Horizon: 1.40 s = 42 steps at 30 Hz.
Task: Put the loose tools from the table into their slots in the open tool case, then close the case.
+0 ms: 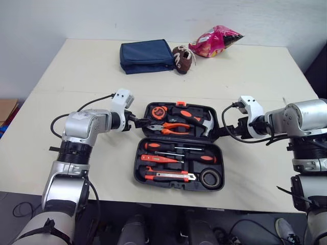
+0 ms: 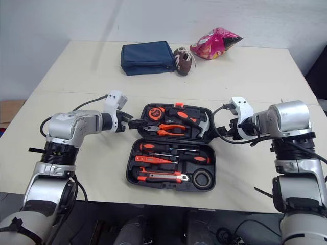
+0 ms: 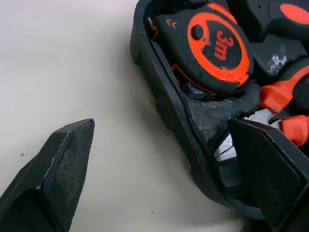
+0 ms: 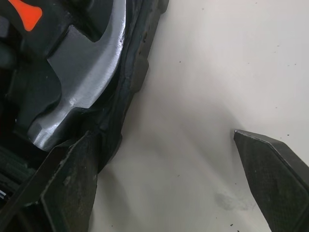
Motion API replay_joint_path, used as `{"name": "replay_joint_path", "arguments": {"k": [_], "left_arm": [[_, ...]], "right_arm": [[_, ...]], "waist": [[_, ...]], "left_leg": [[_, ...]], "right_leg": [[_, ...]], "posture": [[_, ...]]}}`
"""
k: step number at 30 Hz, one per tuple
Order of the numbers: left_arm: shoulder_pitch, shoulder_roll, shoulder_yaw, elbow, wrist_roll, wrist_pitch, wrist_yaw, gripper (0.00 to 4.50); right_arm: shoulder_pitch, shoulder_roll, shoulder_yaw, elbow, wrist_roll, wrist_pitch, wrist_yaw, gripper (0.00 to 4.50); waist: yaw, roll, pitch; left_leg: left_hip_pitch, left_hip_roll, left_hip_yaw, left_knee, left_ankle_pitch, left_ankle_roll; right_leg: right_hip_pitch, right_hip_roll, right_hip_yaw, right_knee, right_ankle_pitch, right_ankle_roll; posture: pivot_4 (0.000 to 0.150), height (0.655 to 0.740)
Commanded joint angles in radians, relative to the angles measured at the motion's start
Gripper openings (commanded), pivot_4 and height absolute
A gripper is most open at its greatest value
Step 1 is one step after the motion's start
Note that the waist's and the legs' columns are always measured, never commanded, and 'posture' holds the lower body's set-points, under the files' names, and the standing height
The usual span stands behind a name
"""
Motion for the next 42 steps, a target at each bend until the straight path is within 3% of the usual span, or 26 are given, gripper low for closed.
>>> {"name": "replay_joint_path", "arguments": {"k": [1,4,6,15,17,22,27,31,35,42], "left_arm": [[-0.023,-0.003,-0.017,-0.001,0.015,0.008,-0.006,4.45],[-0.024,-0.004,-0.026,0.009,0.028,0.004,-0.005,4.45],[-0.021,-0.005,-0.038,0.019,0.05,-0.02,0.006,3.91],[-0.017,-0.03,-0.031,0.006,0.025,-0.022,-0.03,0.44],[-0.006,-0.035,-0.013,-0.026,0.023,-0.057,-0.027,0.01],[0.1,-0.052,0.048,-0.189,0.025,-0.331,-0.036,0.01],[0.201,-0.075,0.092,-0.16,0.088,-0.762,-0.039,0.01],[0.249,-0.08,0.084,-0.062,0.153,-1.035,-0.032,0.01],[0.328,-0.038,0.007,0.06,0.344,-1.463,0.026,0.01],[0.386,0.0,-0.015,0.134,0.446,-1.705,0.086,0.01]], "right_arm": [[-0.012,0.007,-0.007,0.02,-0.017,-0.009,-0.022,4.5],[-0.014,0.014,-0.004,0.036,-0.017,-0.012,-0.027,4.5],[-0.018,0.042,-0.024,0.07,-0.015,-0.004,-0.04,3.98],[0.026,0.116,-0.134,0.058,-0.009,-0.088,-0.074,0.03],[0.069,0.135,-0.173,-0.025,0.001,-0.234,-0.051,0.0],[0.211,0.146,-0.244,-0.224,0.037,-0.478,0.016,0.0],[0.334,0.141,-0.244,-0.28,-0.029,-0.797,0.043,0.0],[0.416,0.124,-0.18,-0.223,-0.169,-1.169,0.064,0.0],[0.495,0.118,-0.142,-0.081,-0.32,-1.563,0.005,0.0],[0.582,0.059,-0.072,0.169,-0.553,-2.126,-0.137,0.0]], "waist": [[0.0,0.0,0.0],[0.0,0.0,0.0],[0.0,-0.001,-0.001],[0.001,-0.007,-0.005],[0.001,-0.008,-0.005],[-0.001,-0.006,-0.003],[0.0,-0.007,-0.002],[0.0,-0.007,-0.001],[0.001,-0.007,-0.001],[0.001,-0.007,-0.001]], "left_leg": [[0.0,0.0,0.0,0.0,0.0,0.0],[0.0,0.0,0.0,0.0,0.0,0.0],[0.001,0.0,0.001,0.0,0.0,0.0],[0.005,0.0,0.002,0.006,0.0,0.0],[0.004,0.0,-0.001,0.009,0.0,0.001],[0.002,0.0,0.0,0.011,-0.001,0.001],[0.0,0.001,0.003,0.009,-0.001,0.0],[0.001,0.001,0.007,0.008,-0.001,0.001],[0.002,0.0,0.007,0.008,-0.002,0.002],[0.005,0.0,0.007,0.009,-0.003,0.005]], "right_leg": [[0.0,0.0,0.0,0.0,0.0,0.0],[0.0,0.0,0.0,0.0,0.0,0.0],[0.0,0.0,0.001,0.001,0.0,0.0],[0.003,-0.003,0.003,0.004,0.0,0.0],[0.005,-0.005,0.003,0.003,0.0,0.0],[0.002,-0.005,0.009,0.005,0.0,0.0],[-0.002,-0.003,0.01,0.007,0.0,0.0],[-0.003,-0.002,0.007,0.004,0.0,0.0],[-0.003,-0.003,0.006,0.004,0.0,0.0],[0.002,-0.006,0.005,0.002,0.001,0.002]], "posture": [[0.15,0.74],[0.15,0.74],[0.15,0.74],[0.15,0.74],[0.15,0.74],[0.15,0.74],[0.15,0.74],[0.15,0.74],[0.15,0.74],[0.15,0.74]]}}
